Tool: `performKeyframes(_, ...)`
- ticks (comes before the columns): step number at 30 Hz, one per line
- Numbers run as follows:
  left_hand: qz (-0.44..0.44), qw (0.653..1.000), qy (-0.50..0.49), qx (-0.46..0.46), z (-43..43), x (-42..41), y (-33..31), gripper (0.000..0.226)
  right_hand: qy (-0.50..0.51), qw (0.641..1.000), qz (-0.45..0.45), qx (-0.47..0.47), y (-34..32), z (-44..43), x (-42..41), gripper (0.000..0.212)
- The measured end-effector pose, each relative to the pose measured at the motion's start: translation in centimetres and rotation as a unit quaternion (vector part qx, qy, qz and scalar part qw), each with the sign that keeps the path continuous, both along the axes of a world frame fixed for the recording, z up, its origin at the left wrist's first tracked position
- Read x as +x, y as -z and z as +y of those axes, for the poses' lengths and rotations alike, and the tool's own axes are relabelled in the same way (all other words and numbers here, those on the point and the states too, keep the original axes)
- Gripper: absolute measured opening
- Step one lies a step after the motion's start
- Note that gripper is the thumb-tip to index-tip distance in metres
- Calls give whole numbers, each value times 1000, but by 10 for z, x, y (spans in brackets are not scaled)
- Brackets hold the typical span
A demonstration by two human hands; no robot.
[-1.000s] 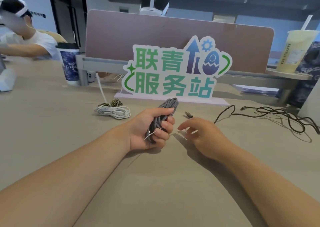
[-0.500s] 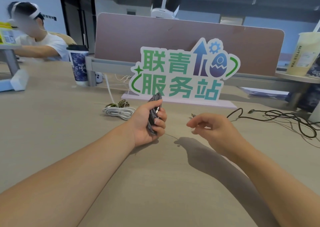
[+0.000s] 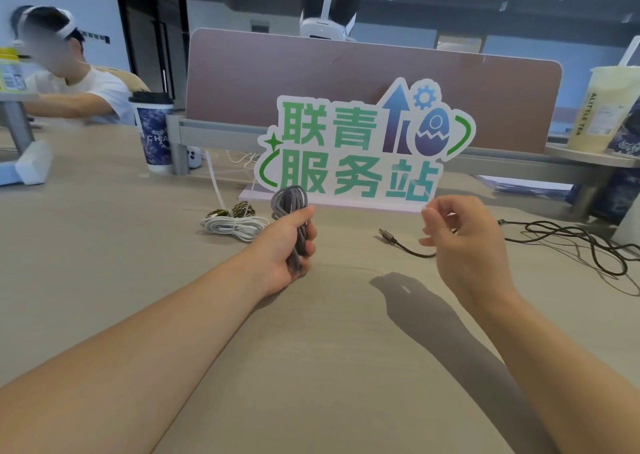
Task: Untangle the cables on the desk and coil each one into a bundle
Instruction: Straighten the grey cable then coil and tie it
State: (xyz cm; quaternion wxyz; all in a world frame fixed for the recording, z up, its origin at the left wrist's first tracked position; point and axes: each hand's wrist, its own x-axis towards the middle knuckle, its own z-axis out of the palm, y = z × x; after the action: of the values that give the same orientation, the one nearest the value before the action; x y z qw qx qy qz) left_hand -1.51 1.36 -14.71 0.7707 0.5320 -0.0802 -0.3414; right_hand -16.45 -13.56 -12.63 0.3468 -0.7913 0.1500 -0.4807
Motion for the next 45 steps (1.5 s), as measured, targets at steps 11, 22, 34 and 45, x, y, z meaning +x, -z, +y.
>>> performKeyframes(11, -334, 923, 193, 11, -8, -49, 3, 18, 26, 999, 25, 3, 5, -2, 4, 21)
performKeyframes(22, -276, 943, 180, -55, -2, -43, 0, 25, -129, 975, 175, -47, 11, 7, 3, 26)
performKeyframes(34, -158, 968, 133, -142, -1, -39, -6, 36, -278, 919, 11, 279, 0, 10, 2, 11)
performKeyframes(45, -401, 910, -85, 64, -15, -48, 5, 14, -324, 909, 28, 261, -1, 25, 0, 13)
